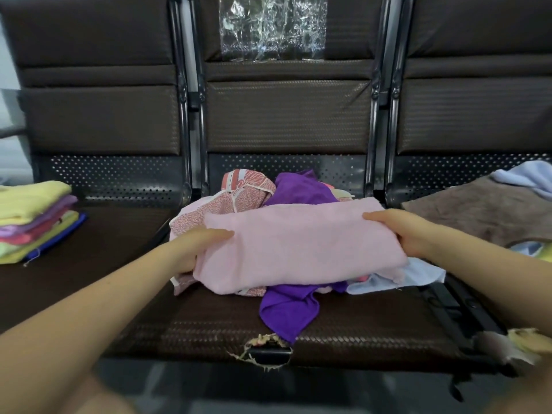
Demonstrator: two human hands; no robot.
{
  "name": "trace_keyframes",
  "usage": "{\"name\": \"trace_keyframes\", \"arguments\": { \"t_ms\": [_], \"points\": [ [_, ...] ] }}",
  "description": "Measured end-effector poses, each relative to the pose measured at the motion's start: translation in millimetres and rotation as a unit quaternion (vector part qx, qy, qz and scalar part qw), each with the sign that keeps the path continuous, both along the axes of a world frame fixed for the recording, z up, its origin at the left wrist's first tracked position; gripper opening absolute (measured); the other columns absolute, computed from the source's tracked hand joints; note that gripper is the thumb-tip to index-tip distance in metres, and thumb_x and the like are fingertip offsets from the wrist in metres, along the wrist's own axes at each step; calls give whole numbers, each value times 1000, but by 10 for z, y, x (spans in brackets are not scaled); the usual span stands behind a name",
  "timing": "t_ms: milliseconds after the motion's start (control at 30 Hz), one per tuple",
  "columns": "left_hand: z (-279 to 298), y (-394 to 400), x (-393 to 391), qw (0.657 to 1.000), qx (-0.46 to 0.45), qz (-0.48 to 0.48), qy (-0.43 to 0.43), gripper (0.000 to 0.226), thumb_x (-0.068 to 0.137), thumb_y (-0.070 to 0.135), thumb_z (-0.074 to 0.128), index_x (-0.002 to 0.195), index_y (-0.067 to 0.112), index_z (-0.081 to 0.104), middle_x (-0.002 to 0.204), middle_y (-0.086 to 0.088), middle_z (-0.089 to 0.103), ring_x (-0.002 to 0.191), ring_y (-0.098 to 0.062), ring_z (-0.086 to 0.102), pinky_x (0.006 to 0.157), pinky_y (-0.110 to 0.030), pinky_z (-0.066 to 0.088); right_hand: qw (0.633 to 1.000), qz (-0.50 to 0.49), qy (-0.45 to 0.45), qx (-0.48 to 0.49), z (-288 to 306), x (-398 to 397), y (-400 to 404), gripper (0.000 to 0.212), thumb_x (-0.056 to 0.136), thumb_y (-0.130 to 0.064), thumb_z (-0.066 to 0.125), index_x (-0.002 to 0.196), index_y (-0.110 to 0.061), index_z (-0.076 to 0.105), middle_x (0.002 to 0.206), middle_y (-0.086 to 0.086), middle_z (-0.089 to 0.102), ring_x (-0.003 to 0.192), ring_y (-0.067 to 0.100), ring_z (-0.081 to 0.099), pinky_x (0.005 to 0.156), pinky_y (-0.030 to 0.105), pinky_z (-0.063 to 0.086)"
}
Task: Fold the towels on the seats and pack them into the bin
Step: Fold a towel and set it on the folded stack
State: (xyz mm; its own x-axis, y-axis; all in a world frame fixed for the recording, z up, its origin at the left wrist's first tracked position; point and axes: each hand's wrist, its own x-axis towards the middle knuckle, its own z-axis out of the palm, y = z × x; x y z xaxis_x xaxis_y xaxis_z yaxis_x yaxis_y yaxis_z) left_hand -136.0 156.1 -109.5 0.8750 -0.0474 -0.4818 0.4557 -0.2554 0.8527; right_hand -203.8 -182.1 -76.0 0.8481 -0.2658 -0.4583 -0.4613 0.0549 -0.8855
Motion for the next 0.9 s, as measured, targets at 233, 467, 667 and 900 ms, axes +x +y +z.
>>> {"name": "trace_keyframes", "arguments": {
  "t_ms": [233, 467, 667, 900],
  "points": [
    [70, -395, -246, 991, -125, -47, -5, 21, 88, 16, 64, 108, 11, 62, 105, -11, 71, 98, -27, 66, 78, -36, 51, 994, -66, -80, -35, 364, -260, -338, 24, 101, -23, 47, 103, -3, 61, 79, 2, 67, 95, 18, 53, 63, 23, 40],
    [-273, -527, -315, 995, -7, 34, -96, 33, 94, 14, 55, 122, -5, 57, 114, -21, 63, 104, -35, 61, 94, -42, 48, 995, -58, -76, -9, 369, -342, -242, 23, 96, -27, 55, 106, -7, 60, 97, 9, 65, 88, 21, 61, 75, 34, 47],
    [-175, -463, -276, 993, -53, 84, -71, 21, 99, 23, 43, 104, 13, 61, 85, -6, 62, 80, -25, 58, 72, -29, 49, 992, -10, -125, -14, 475, -61, 306, 29, 91, -21, 62, 110, 2, 60, 92, 14, 65, 80, 23, 63, 74, 31, 51],
    [-34, -255, -326, 989, -109, 94, -17, 28, 102, 27, 39, 88, 12, 58, 78, -5, 59, 70, -19, 56, 61, -30, 49, 974, 173, -145, -30, 303, 141, 1318, 16, 93, -13, 56, 78, -8, 57, 71, 9, 57, 64, 20, 57, 59, 28, 46]
  ]
}}
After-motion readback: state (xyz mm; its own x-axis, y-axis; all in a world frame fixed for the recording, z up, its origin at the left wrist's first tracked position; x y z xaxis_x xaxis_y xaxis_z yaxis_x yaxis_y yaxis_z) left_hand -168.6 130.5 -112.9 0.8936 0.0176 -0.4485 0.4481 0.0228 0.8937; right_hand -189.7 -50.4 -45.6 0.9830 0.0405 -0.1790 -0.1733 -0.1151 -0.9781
